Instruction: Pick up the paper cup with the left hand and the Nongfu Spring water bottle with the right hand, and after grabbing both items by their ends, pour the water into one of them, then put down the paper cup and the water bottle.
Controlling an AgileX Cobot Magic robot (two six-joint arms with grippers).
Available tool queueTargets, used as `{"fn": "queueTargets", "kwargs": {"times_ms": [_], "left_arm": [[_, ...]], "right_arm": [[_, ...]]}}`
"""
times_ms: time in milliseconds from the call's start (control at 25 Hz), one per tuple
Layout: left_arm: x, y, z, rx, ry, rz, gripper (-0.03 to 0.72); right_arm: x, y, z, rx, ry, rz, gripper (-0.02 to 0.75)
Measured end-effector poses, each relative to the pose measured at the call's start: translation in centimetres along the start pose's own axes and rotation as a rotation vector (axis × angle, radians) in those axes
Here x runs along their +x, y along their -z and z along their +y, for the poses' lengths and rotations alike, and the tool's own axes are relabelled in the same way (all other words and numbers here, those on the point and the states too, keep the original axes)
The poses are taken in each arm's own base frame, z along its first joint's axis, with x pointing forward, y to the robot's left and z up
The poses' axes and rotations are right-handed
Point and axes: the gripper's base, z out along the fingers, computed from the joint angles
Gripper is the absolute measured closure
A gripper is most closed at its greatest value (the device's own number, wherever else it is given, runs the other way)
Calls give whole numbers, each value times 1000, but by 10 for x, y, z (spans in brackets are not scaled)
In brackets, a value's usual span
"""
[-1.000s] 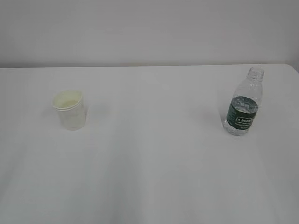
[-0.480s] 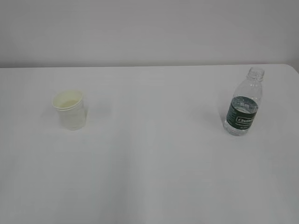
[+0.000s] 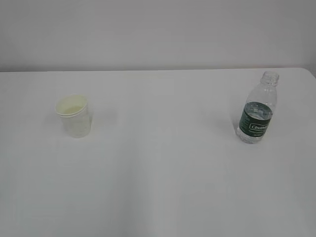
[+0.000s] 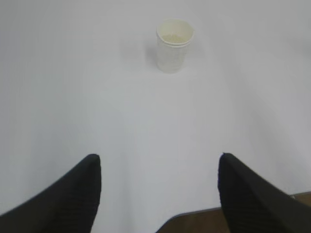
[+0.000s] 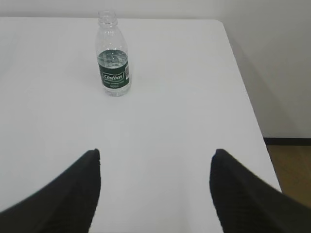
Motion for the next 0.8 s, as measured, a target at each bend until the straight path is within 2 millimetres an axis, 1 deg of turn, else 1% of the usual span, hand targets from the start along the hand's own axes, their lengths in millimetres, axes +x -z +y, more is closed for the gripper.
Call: {"fn": "queueTargets", "kwargs": {"times_ms": [280,560,800], "left_arm": [[5,10,1,-9,-20,57,166],[15,26,3,9,-15,-28,169],[20,28,1,35,-3,-10,178]], "right_arm": [[5,0,1,-6,-3,55,202],[10,4,1,-13,-9,45,202],[11,4,1,-15,-10,55,202]]}}
